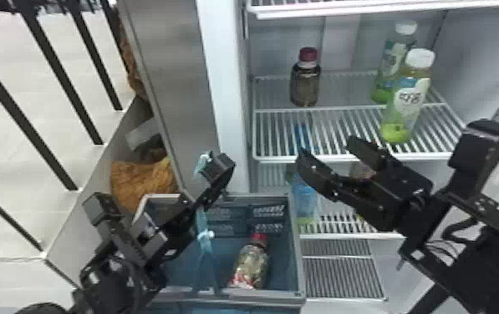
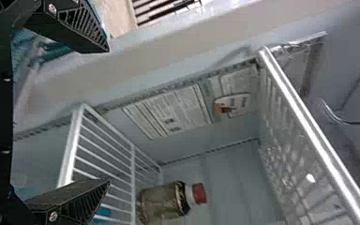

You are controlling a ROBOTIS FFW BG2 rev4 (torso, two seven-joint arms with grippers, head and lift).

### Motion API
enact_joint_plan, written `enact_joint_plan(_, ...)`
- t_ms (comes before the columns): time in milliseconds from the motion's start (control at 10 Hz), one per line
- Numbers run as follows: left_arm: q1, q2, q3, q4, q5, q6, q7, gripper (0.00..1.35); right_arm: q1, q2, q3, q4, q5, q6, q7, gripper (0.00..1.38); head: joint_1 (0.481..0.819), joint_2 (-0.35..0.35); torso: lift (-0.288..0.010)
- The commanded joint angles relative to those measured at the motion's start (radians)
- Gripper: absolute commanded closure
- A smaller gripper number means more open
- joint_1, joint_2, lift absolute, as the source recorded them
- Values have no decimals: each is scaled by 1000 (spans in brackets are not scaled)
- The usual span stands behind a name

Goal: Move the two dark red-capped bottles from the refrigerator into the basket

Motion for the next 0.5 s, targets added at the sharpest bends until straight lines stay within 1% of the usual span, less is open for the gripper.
enact_joint_plan(0,-3,0,-2,0,0,0,0,1200,-21,2,5,41,3,-50,-21,104,695,80,-34)
enact_joint_plan(200,-3,0,-2,0,0,0,0,1200,-60,6,27,112,5,-122,-72,104,695,61,-34)
enact_joint_plan(400,-5,2,-2,0,0,0,0,1200,-132,7,63,205,29,-176,-98,104,695,53,-34)
